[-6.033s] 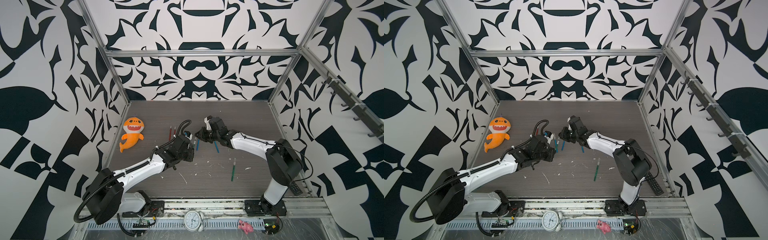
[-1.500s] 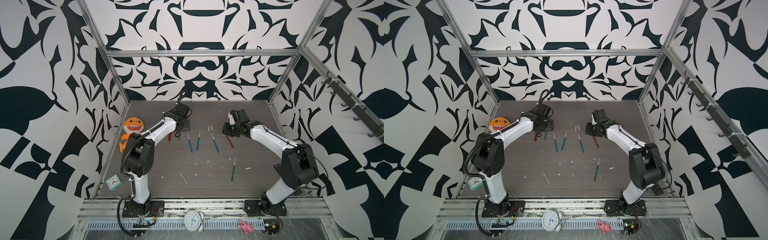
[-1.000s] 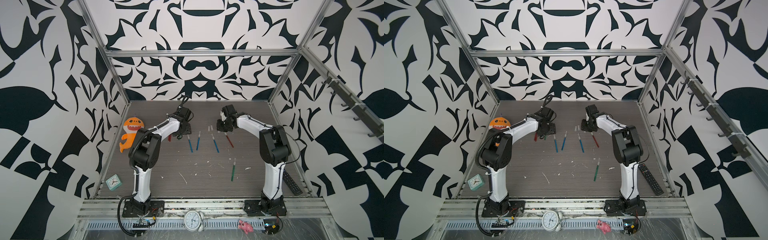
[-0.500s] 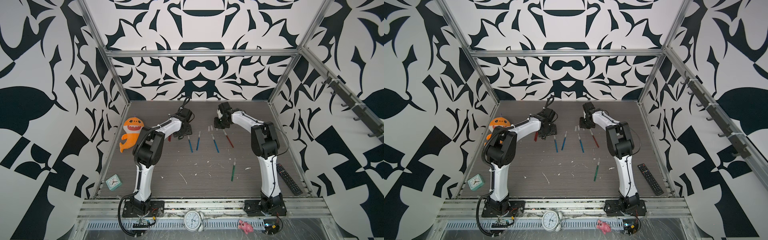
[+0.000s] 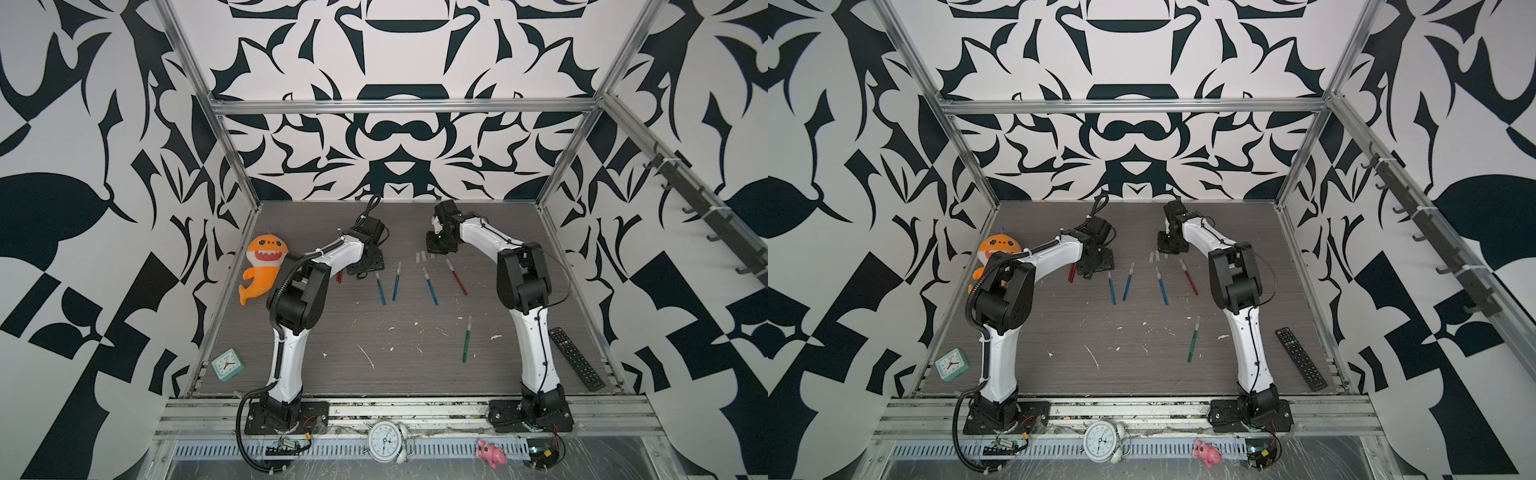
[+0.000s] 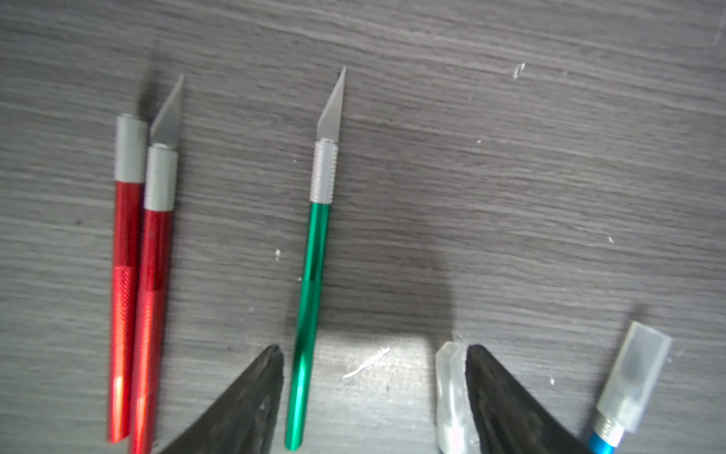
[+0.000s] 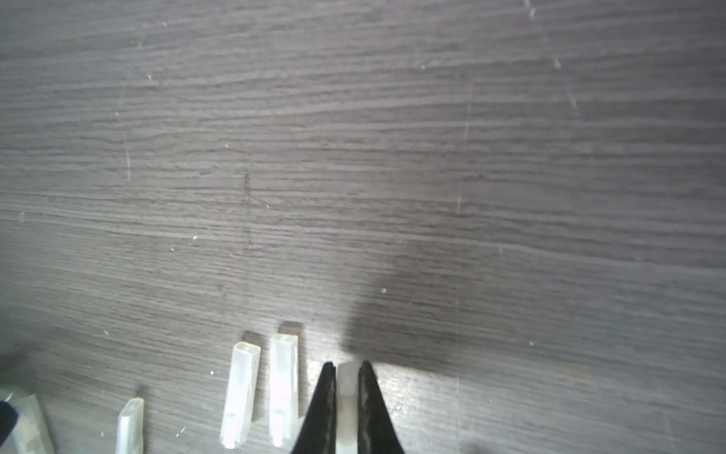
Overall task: Remove protective caps from carving knives
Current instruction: Place the protective sleeve at the center of the board.
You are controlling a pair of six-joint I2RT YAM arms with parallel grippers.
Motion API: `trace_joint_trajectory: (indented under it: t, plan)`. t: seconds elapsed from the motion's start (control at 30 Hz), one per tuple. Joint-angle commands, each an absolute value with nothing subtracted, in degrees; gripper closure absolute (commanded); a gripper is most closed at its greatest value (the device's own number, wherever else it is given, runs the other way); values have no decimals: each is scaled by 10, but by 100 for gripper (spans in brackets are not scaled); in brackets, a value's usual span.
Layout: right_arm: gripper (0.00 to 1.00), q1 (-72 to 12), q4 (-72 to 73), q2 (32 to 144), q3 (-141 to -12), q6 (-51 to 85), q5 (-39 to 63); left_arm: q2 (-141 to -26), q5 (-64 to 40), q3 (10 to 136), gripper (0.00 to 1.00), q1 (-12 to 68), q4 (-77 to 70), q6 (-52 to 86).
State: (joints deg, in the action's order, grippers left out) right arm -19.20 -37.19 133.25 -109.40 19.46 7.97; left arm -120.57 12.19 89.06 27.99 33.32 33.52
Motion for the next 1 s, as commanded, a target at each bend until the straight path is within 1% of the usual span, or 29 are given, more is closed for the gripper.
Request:
trace_joint_trajectory:
  t: [0.0,0.2,0.43,0.57,0.7,0.83,0.97]
  plan:
    - [96,-190,-390,1332,-1113,191,87,-1206,126,904,23,278,335,350]
    - [93,-193,-386,1337,-1115,192,100,-1208,125,912,24,278,331,352]
    - [86,-197,-396,1345,-1130,191,103,-1219,118,920,24,279,331,357]
    - [80,-199,-396,1342,-1130,191,104,-1226,115,923,24,279,331,358]
    - [77,-201,-397,1332,-1129,192,105,-1232,113,925,24,278,330,361]
    - [70,-201,-400,1311,-1131,198,112,-1237,109,930,24,278,328,361]
    - [62,-203,-392,1266,-1116,205,108,-1243,111,934,24,278,328,362]
